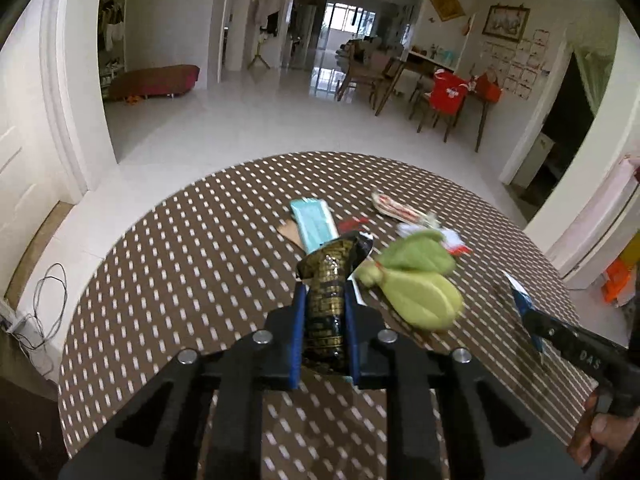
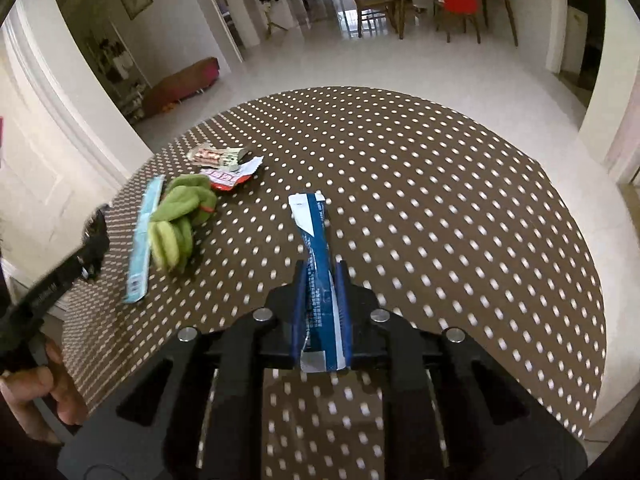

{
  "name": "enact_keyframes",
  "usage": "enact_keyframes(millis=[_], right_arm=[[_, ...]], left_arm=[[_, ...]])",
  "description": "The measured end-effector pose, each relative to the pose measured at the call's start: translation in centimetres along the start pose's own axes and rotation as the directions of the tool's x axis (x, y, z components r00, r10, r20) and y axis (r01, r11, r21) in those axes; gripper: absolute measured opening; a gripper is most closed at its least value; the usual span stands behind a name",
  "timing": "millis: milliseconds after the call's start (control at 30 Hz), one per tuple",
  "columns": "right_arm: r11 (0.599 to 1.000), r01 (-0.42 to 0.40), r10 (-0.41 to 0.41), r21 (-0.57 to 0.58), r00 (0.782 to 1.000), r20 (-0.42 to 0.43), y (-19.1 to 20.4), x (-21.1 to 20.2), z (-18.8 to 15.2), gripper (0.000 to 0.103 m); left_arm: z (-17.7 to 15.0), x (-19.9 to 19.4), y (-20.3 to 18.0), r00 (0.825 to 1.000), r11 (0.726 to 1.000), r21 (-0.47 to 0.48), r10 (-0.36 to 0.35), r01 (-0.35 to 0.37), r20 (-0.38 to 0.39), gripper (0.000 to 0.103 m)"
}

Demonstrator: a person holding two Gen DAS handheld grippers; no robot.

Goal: Collect trash
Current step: 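Grasp the dark printed wrapper with the left tool while the right tool grasps the blue strip, then carry the wrapper and blue strip over the blue bin and open both tools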

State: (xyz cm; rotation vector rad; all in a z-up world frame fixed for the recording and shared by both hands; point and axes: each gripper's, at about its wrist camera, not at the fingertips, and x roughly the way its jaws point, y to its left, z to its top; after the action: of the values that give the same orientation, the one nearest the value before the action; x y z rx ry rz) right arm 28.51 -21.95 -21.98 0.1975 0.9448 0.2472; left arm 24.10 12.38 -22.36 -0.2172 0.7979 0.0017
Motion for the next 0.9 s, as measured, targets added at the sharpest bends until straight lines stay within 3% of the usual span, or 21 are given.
enact_keyframes(millis=[233, 567, 900], right_arm=[[0.999, -0.032, 0.029, 0.036, 0.998, 0.062, -2.3, -4.8, -0.9, 0.015], [0.994, -0.061, 0.047, 0.088, 0.987, 0.153, -6.9, -10.8, -0.9, 0.015], [0.983, -0.057, 0.016, 0.175, 0.974, 0.227, -13.8, -15.7, -1.3, 0.015]], left_arm=[[-2.3, -3.2, -3.2, 0.998, 0.998, -0.013, -0.067, 0.067, 0.016, 0.017], [-2.9, -4.9, -10.9, 0.989, 0.985, 0.101, -0.146, 0.143, 0.027, 0.017], [-2.6, -4.0, -20.0, 0.971, 0.947, 0.218, -0.238, 0.234, -0.007, 0.017]])
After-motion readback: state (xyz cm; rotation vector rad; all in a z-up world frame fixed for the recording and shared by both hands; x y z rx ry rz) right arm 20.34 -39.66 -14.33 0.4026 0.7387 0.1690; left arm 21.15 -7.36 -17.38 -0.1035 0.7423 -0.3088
